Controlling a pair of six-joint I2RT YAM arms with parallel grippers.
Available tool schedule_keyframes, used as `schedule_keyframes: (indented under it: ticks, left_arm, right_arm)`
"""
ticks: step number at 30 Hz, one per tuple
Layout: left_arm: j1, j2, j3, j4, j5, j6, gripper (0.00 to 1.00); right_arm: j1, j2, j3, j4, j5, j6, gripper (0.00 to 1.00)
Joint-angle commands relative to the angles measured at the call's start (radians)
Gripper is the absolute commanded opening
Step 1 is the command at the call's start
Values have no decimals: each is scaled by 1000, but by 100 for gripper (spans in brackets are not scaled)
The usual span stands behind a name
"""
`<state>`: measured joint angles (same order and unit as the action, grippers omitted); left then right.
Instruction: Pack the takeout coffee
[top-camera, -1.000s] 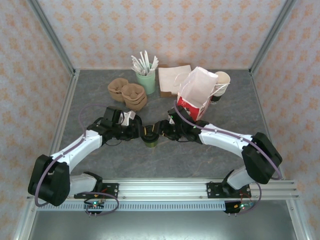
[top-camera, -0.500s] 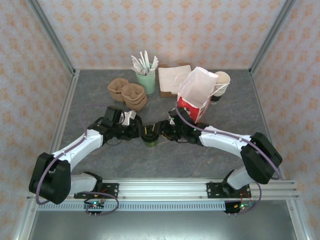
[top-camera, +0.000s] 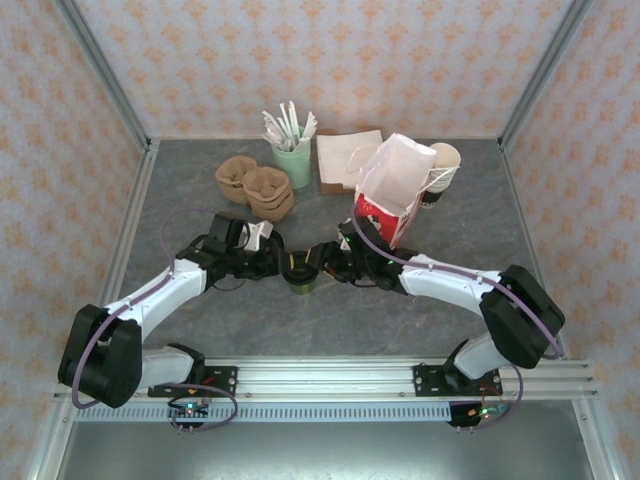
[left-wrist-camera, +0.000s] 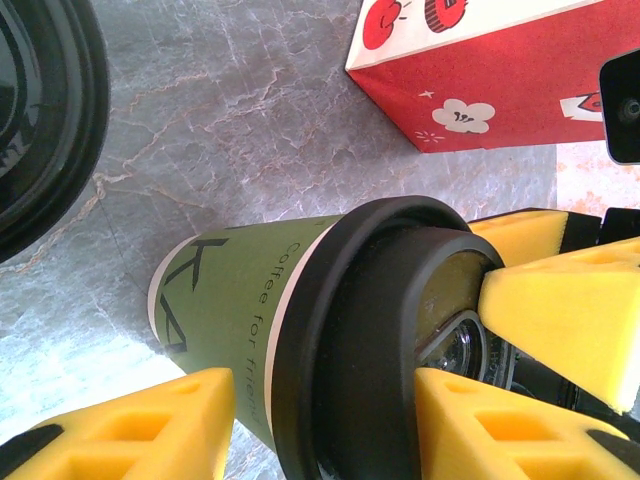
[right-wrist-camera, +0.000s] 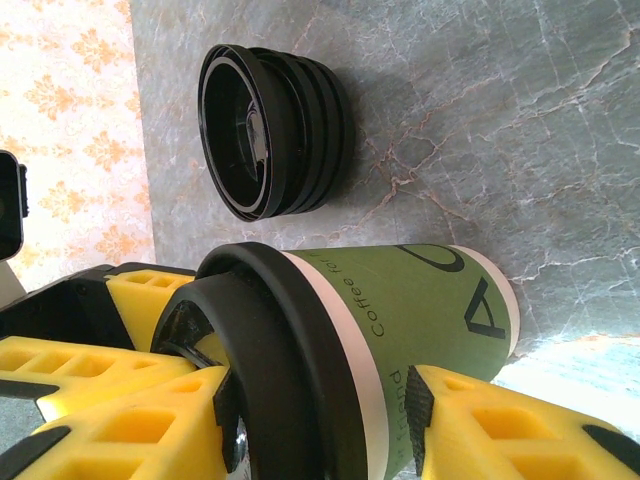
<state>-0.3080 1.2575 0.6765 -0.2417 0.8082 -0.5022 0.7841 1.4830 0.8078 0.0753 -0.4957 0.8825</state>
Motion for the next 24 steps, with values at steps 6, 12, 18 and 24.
schedule_keyframes:
  ticks: [6,12,18,24]
  left_arm:
    - [-16,3,-92,12,-26,24,49]
    - [-22,3,-146,65,-43,1,49]
    - [-22,6,-181,99,-54,-14,48]
    - [-22,-9,-180,111,-43,-26,47]
  right_arm:
    - [-5,26,-61,-117,59,-23,48]
    - [-5,30,-77,-96,53,-29,48]
    - [-5,37,-63,-105,52,-39,48]
    - [-5,27,-32,-138,51,-55,49]
